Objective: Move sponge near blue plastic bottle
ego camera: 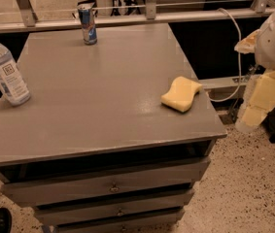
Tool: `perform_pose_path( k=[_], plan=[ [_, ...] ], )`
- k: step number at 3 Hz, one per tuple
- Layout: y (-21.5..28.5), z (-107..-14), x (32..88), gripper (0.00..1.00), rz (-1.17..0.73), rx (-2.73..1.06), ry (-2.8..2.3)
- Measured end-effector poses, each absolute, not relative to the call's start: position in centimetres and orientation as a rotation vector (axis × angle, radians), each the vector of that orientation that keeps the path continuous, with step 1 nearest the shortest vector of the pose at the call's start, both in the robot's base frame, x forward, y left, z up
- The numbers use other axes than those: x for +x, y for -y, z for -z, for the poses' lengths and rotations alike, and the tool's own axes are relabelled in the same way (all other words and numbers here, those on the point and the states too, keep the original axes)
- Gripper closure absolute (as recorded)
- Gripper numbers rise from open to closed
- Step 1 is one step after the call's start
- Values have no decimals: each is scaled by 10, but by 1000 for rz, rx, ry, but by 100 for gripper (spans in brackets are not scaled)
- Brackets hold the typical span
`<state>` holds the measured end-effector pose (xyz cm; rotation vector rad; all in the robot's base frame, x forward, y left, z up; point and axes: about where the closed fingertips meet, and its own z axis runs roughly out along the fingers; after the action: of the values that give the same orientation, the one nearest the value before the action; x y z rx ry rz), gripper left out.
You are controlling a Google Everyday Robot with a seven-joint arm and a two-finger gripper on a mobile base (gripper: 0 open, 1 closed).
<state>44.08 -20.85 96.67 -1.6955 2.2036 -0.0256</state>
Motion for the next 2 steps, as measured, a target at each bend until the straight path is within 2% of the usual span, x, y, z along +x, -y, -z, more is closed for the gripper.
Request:
perform_pose_path(
  k=[2],
  plan=[
    [165, -911, 479, 0, -219, -1545, -2053]
  ],
)
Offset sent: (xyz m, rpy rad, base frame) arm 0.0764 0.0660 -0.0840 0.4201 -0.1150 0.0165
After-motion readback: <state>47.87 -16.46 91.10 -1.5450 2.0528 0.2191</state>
